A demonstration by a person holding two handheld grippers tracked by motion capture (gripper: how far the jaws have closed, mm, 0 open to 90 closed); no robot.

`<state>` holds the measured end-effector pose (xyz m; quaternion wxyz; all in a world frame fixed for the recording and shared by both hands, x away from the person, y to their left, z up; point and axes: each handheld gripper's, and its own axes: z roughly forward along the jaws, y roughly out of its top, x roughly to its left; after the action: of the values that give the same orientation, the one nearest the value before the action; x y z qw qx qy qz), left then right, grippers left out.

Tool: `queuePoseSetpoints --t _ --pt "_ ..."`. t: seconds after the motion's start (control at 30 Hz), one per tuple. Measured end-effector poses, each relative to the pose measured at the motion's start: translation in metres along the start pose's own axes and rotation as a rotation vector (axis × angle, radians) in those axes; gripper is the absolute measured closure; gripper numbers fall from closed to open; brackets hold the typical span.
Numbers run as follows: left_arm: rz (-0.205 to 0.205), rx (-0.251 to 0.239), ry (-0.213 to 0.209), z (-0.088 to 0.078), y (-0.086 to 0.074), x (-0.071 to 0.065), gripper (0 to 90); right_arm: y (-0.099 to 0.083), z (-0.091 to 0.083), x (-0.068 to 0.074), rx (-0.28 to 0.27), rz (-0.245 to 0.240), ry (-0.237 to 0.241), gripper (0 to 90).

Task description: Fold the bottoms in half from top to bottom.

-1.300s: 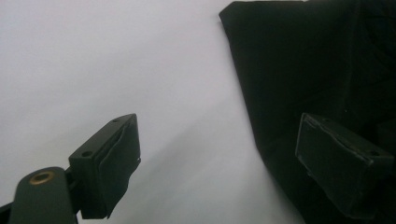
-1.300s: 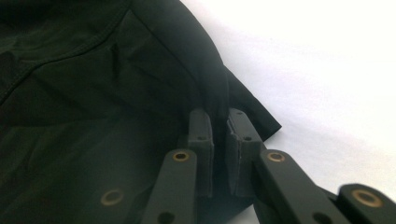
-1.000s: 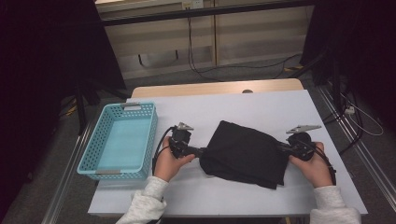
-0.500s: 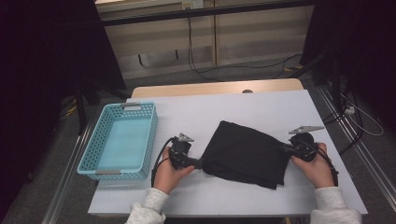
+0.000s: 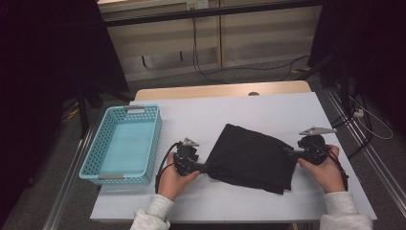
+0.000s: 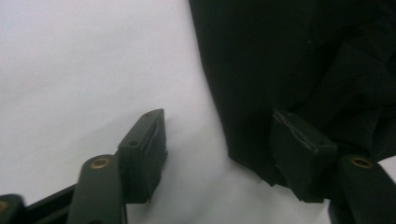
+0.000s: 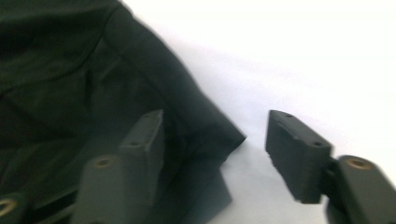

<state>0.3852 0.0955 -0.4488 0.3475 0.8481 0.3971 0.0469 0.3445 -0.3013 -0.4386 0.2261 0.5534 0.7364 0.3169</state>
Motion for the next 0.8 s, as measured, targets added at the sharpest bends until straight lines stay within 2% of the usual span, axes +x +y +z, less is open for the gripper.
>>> queuePoseSetpoints --t 0.1,0.13,0.3,0.33,0.4,0.43,0.47,0.5,0.53,0.77,0.8 --pt "-0.011 0.001 -0.007 0.0 0.0 0.0 45.7 0.001 -0.002 -0.001 -0.03 0.007 -0.013 28.9" --pt "-0.031 0.0 -0.011 0.0 0.0 -0.001 48.3 0.001 -0.002 -0.001 -0.036 0.01 -0.013 27.5" --pt "-0.031 0.014 -0.021 0.001 0.001 -0.004 59.9 0.001 0.001 0.003 -0.026 -0.004 -0.006 24.5" --pt "-0.058 0.015 -0.043 0.002 0.001 -0.006 64.5 0.002 0.001 0.004 -0.027 -0.012 -0.007 24.0" --pt "-0.069 0.02 -0.052 0.002 0.001 -0.006 71.6 0.002 0.001 0.004 -0.032 -0.018 -0.006 23.7" --pt "-0.077 0.019 -0.058 0.003 0.001 -0.006 71.6 0.002 0.001 0.005 -0.037 -0.024 -0.005 23.3" --pt "-0.083 0.025 -0.07 0.003 0.001 -0.005 79.4 0.003 0.001 0.007 -0.042 -0.043 -0.024 22.4" --pt "-0.094 0.025 -0.075 0.004 0.001 -0.005 79.4 0.003 0.001 0.007 -0.042 -0.043 -0.024 22.4" --pt "-0.118 0.031 -0.092 0.005 0.001 -0.005 84.8 0.004 0.0 0.007 -0.045 -0.047 -0.028 21.7" --pt "-0.144 0.051 -0.11 0.003 0.003 0.0 88.3 0.004 0.0 0.007 -0.053 -0.039 -0.017 21.0" --pt "-0.163 0.05 -0.116 0.0 0.004 0.005 88.4 0.004 0.0 0.007 -0.057 -0.039 -0.017 21.0"
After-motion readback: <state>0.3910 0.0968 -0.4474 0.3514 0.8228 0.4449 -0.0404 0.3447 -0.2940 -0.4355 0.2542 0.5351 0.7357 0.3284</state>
